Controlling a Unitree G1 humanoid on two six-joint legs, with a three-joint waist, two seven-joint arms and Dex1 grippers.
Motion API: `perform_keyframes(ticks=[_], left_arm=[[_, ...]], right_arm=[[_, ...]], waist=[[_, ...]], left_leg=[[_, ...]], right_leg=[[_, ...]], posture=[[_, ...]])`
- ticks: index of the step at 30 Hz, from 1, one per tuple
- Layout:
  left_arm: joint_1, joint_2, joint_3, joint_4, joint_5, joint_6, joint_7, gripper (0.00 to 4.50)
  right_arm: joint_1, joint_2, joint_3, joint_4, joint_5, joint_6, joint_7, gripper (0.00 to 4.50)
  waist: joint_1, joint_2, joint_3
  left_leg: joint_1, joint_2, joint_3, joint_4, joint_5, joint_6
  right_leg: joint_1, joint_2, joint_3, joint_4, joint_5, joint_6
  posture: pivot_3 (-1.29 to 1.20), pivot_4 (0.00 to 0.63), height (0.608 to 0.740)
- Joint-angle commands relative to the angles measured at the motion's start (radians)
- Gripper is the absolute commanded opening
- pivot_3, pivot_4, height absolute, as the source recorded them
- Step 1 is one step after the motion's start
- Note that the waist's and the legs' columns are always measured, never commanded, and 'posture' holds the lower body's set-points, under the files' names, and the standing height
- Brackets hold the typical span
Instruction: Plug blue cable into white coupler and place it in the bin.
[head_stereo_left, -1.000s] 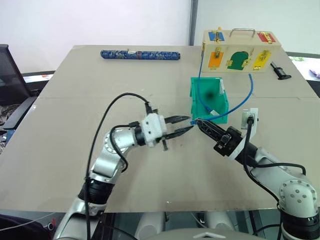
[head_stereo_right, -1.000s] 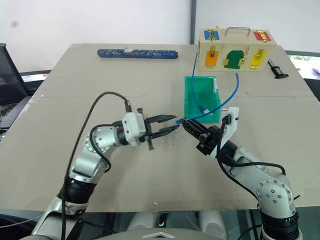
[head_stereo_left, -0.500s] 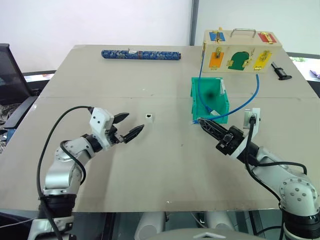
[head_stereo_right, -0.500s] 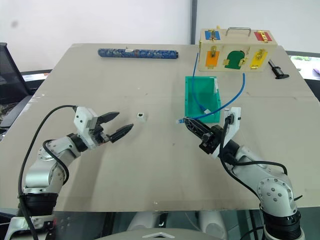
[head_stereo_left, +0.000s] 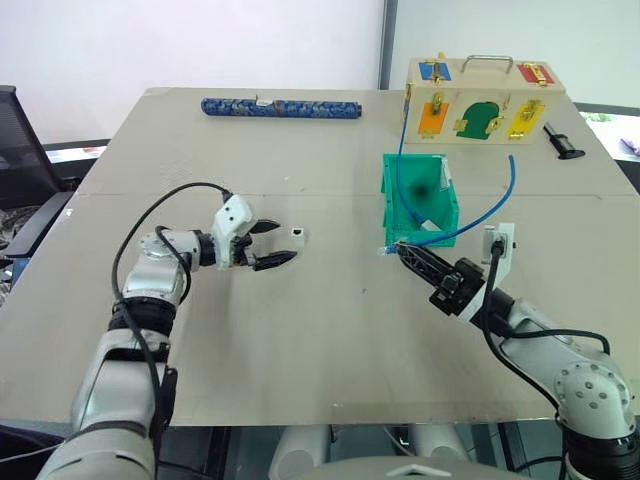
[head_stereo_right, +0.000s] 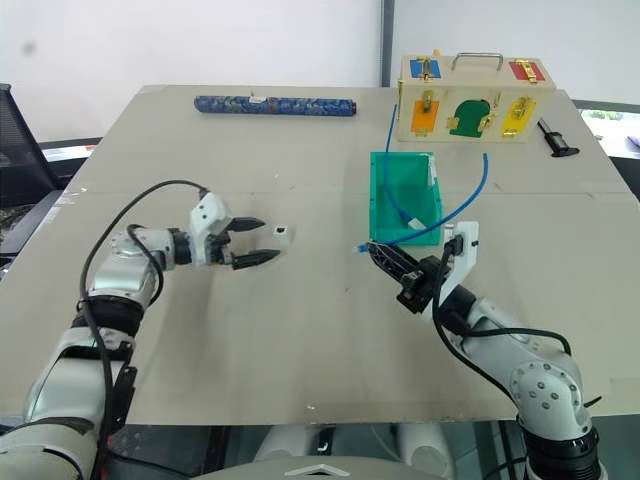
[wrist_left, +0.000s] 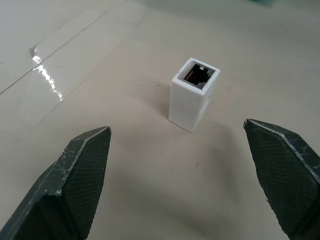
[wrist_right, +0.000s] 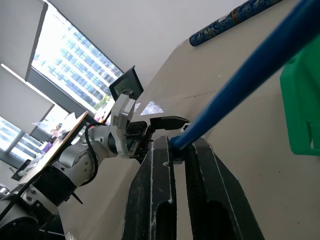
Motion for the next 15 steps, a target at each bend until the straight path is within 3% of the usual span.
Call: perform_keyframes(ticks=[1, 4, 8, 12, 13, 15], left_arm=[[-0.077, -0.02, -0.006, 0.114, 0.047, -0.101, -0.015, 4.34], [-0.109, -0.039, -0.011, 0.18, 0.071, -0.147, -0.023, 4.34], [-0.133, -0.067, 0.0, 0.233, 0.071, -0.179, -0.047, 2.69], [-0.143, -0.083, 0.007, 0.255, 0.071, -0.197, -0.064, 0.57], [-0.143, -0.084, 0.008, 0.257, 0.071, -0.199, -0.067, 0.26], [-0.143, -0.087, 0.013, 0.255, 0.064, -0.2, -0.081, 0.29]], right_arm=[[0.01, -0.003, -0.02, -0.061, 0.007, -0.025, -0.008, 0.0], [0.015, -0.003, -0.019, -0.067, 0.0, -0.029, -0.012, 0.0], [0.021, -0.004, -0.017, -0.073, -0.005, -0.037, -0.017, 0.0], [0.026, -0.012, -0.023, -0.078, -0.008, -0.04, -0.018, 0.0], [0.027, -0.014, -0.024, -0.079, -0.008, -0.042, -0.017, 0.0], [0.03, -0.017, -0.025, -0.08, -0.01, -0.043, -0.016, 0.0]], waist=[[0.001, 0.0, 0.0], [0.0, 0.0, 0.0], [0.0, -0.001, 0.0], [0.0, -0.001, 0.0], [0.0, -0.001, 0.0], [0.0, -0.001, 0.0]], left_leg=[[0.0, 0.0, 0.0, 0.0, 0.0, 0.0], [-0.001, 0.0, 0.0, 0.0, 0.0, 0.0], [-0.001, 0.0, 0.0, 0.0, 0.0, 0.0], [-0.001, 0.0, 0.0, 0.001, 0.0, 0.0], [-0.001, 0.0, -0.001, 0.001, 0.0, 0.0], [-0.001, 0.0, -0.001, 0.001, 0.0, 0.0]], right_leg=[[0.0, 0.0, 0.0, 0.0, 0.0, 0.0], [0.0, 0.0, 0.0, 0.0, 0.0, 0.0], [-0.001, 0.0, 0.0, 0.001, 0.0, 0.0], [-0.001, 0.0, 0.0, 0.001, 0.0, 0.0], [-0.001, 0.0, 0.0, 0.001, 0.0, 0.0], [-0.001, 0.0, 0.0, 0.002, 0.0, 0.0]], posture=[[0.0, 0.15, 0.738], [0.0, 0.15, 0.738], [0.0, 0.15, 0.738], [0.0, 0.15, 0.738], [0.0, 0.15, 0.738], [0.0, 0.15, 0.738]])
